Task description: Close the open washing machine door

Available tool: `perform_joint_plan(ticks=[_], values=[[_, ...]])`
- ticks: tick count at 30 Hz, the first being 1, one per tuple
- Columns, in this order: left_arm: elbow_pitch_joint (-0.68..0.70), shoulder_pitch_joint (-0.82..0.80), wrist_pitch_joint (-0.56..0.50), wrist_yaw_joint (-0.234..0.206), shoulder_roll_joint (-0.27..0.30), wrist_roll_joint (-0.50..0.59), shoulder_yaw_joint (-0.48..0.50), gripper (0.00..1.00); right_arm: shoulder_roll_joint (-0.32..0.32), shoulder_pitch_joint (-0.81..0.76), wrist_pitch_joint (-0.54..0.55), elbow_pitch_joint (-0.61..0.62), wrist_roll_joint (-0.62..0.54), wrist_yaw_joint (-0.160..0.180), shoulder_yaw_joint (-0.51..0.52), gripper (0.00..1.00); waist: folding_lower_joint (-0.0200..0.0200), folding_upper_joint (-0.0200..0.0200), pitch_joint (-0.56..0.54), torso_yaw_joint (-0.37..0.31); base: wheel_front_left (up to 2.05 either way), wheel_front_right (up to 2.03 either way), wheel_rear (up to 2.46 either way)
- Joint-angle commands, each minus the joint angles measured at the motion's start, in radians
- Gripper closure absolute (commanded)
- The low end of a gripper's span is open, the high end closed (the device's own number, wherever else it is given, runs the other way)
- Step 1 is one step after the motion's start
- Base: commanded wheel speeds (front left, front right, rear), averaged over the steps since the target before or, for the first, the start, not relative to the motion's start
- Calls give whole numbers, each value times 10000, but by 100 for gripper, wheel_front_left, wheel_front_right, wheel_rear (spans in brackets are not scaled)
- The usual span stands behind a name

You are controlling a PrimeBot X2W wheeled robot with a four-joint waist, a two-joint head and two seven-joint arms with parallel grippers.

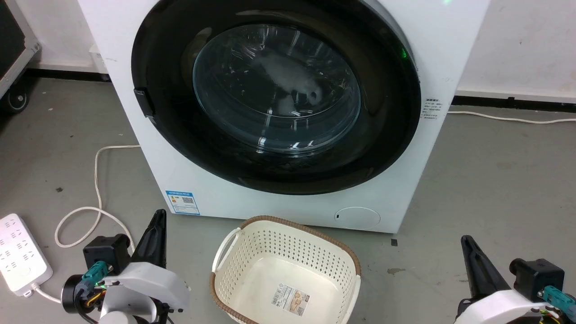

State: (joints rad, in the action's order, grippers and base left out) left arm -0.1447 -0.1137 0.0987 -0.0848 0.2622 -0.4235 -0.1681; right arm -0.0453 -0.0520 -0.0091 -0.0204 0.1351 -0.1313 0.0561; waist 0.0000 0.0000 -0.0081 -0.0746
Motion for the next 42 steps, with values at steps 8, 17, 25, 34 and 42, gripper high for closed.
perform_joint_plan(ticks=[8,17,25,34,42], values=[[167,166,-84,88,-202,383,170,100,-7,75,10,30,-153,1,-60,100,0,0,6,54,0,0,0],[275,248,-160,152,-364,709,298,100,-11,112,17,45,-254,1,-102,100,0,0,12,112,0,0,0],[370,320,-227,209,-507,996,411,100,-14,145,23,58,-343,2,-140,100,0,0,18,164,0,0,0],[478,402,-304,273,-669,1321,538,100,-17,183,30,73,-444,2,-182,100,0,0,24,222,0,0,0],[575,475,-372,330,-813,1611,652,100,-20,217,36,86,-534,2,-220,100,0,0,30,274,0,0,0]])
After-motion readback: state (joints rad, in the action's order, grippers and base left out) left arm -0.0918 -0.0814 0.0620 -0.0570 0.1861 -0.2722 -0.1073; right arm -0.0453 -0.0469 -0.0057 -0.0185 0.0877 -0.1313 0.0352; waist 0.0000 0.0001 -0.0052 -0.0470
